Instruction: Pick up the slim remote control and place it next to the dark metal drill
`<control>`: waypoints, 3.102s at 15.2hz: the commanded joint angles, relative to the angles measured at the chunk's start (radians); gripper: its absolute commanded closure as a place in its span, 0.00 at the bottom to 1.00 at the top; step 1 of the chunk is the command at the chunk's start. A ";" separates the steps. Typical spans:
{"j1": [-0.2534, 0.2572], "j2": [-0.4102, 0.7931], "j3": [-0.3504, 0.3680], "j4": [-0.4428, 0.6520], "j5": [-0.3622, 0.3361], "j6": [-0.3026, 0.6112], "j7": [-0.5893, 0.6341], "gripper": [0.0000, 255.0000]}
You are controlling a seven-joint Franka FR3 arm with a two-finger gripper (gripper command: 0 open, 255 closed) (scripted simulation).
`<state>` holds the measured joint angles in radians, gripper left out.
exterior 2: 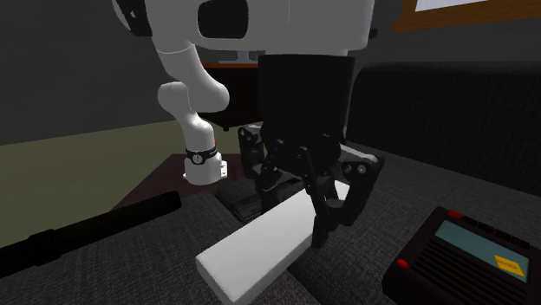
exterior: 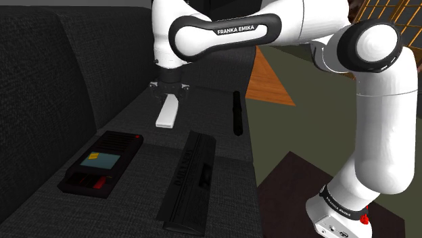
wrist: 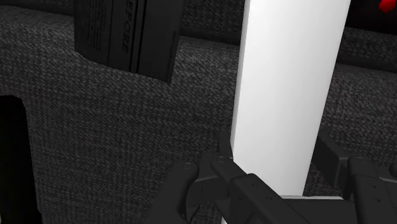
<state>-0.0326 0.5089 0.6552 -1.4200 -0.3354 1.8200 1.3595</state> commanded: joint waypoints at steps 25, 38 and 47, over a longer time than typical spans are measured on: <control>-0.075 0.310 -0.116 0.388 -0.080 -0.058 -0.284 1.00; -0.087 0.321 -0.121 0.325 -0.088 0.012 -0.272 1.00; -0.077 0.310 -0.116 0.376 -0.081 -0.047 -0.282 0.00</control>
<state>-0.1166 0.8200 0.5380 -1.0752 -0.4192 1.8036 1.0837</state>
